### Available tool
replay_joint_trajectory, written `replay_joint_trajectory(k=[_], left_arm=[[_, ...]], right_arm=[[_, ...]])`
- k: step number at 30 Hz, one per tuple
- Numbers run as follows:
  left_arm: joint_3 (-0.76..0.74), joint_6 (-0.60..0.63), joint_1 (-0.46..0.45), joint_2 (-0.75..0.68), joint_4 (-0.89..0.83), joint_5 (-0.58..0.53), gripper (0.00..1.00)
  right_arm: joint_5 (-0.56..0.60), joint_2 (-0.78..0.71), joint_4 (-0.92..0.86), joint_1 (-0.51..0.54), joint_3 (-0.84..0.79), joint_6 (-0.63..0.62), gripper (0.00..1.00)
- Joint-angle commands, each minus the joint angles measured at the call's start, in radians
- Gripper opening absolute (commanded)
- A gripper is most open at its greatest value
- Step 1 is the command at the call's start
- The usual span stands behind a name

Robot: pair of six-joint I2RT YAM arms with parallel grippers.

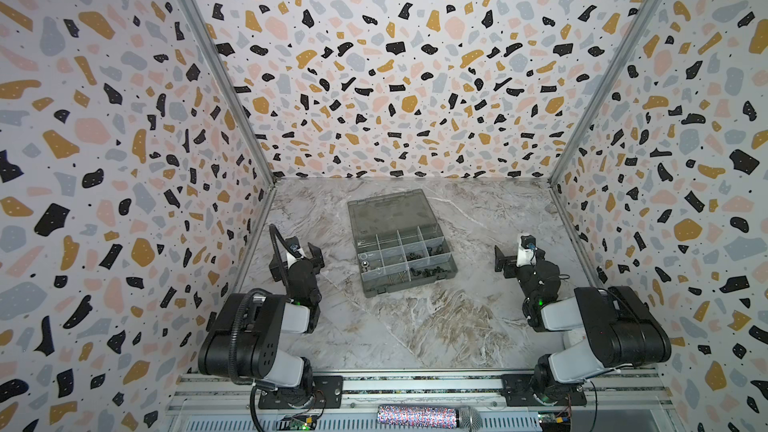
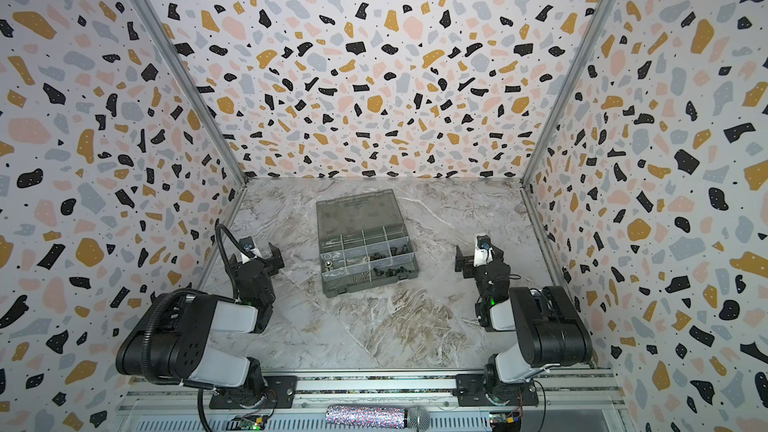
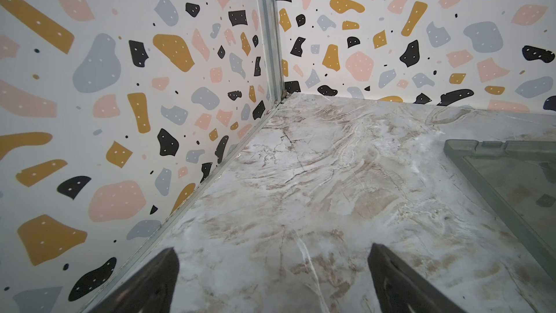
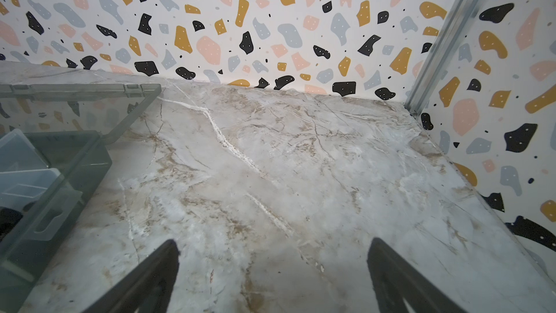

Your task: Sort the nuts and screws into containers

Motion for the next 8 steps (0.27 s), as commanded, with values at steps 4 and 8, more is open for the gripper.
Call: replay_joint_trajectory(k=[4,8], left_arm=[[0.002,-0.008,0.000,-0.004,0.066,-0.015,1.00],[0.002,-0.008,0.000,-0.006,0.063,-0.015,1.00]], right_arm=[[-0.014,-0.009,0.011,-0.003,0.009,0.005,0.99],[-0.007,-0.015,0.017,-0.002,0.004,0.003,0.99]])
